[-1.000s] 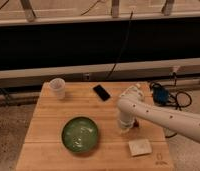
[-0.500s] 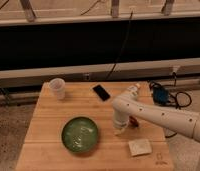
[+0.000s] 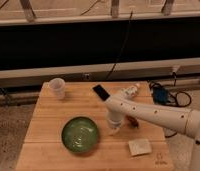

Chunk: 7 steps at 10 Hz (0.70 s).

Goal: Push the ceramic bowl across the table

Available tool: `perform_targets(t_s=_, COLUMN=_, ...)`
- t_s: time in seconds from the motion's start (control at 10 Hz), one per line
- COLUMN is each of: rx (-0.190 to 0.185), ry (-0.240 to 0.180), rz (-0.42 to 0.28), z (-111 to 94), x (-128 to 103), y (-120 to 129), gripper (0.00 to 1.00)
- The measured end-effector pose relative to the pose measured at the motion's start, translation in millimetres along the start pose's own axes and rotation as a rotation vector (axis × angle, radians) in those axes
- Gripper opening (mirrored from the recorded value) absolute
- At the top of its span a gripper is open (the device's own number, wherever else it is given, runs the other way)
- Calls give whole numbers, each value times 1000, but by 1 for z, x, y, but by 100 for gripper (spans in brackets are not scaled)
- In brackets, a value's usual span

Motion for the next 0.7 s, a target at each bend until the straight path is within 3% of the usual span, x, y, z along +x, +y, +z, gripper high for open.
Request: perform_targets(t_s=0.7, rx=-10, ry=11, rz=-74, z=2, x=-22, y=-11, gripper=3)
